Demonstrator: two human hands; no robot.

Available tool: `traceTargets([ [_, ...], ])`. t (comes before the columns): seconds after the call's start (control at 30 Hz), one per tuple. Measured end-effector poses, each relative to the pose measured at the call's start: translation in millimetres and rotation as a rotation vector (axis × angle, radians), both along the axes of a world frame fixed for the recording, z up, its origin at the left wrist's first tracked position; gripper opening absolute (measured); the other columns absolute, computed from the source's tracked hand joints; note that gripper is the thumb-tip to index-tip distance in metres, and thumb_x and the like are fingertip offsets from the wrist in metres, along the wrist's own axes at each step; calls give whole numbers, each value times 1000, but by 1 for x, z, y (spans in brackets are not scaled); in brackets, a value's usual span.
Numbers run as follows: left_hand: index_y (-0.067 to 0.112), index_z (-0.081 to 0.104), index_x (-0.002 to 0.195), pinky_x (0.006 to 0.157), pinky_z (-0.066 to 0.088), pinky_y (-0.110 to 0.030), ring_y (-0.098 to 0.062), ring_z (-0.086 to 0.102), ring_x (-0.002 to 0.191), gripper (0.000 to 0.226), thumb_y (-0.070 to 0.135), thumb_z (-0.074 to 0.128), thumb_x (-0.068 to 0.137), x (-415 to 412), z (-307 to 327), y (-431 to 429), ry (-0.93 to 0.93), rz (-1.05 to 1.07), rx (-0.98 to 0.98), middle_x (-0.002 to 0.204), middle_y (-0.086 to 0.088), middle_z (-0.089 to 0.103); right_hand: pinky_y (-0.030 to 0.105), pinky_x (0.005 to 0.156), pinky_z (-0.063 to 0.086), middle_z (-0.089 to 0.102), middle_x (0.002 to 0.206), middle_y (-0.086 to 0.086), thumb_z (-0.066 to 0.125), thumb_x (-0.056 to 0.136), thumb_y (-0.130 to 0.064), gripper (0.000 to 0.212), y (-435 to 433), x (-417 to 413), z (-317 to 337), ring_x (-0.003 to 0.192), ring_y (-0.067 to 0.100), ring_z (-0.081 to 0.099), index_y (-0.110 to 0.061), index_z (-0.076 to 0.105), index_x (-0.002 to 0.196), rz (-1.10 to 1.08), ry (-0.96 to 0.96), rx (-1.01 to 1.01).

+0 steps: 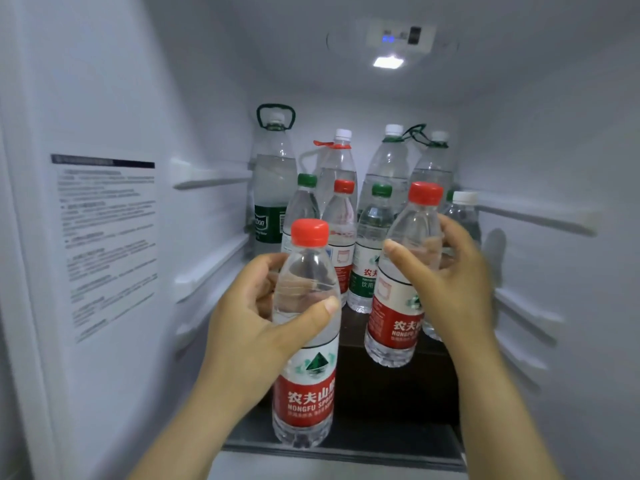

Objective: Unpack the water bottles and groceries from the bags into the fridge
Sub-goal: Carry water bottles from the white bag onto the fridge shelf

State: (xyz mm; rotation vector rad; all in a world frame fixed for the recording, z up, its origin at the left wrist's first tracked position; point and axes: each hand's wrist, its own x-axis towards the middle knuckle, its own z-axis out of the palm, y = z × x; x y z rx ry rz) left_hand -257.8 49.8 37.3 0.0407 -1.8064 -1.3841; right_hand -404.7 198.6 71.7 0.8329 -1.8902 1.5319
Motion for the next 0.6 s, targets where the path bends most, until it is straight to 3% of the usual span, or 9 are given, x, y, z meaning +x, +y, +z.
traceTargets([
  [0.17, 40, 62, 103, 70, 56, -29, -5, 70, 85, 51, 46, 79, 55, -4, 2, -3, 10, -21, 0, 97, 14, 72, 45, 91, 53, 58, 122, -8, 67, 64, -69, 73, -12, -24, -3, 108, 13, 60, -36, 52, 128, -49, -14, 26],
  [0.4, 40, 61, 103, 70, 57, -31, -6, 70, 86, 49, 45, 77, 57, -8, 5, -6, 20, 2, -12, 98, 14, 72, 48, 99, 49, 51, 138, -5, 78, 70, -48, 82, -11, -41, -12, 122, 17, 52, -32, 39, 140, -66, -130, 136],
  [0.5, 41, 62, 101, 70, 56, -30, -6, 70, 85, 44, 38, 79, 60, -11, 6, -7, 32, 6, -6, 97, 13, 72, 42, 96, 51, 55, 133, -8, 82, 70, -36, 83, -13, -42, -32, 117, 11, 55, -32, 38, 141, -46, -180, 88],
  [0.6, 40, 63, 99, 68, 56, -27, -7, 71, 84, 42, 33, 79, 61, -15, 7, -8, 56, 12, 11, 96, 12, 73, 26, 87, 52, 59, 120, -15, 82, 72, -23, 76, -14, -35, -62, 104, -1, 58, -35, 44, 136, -1, -205, 33],
])
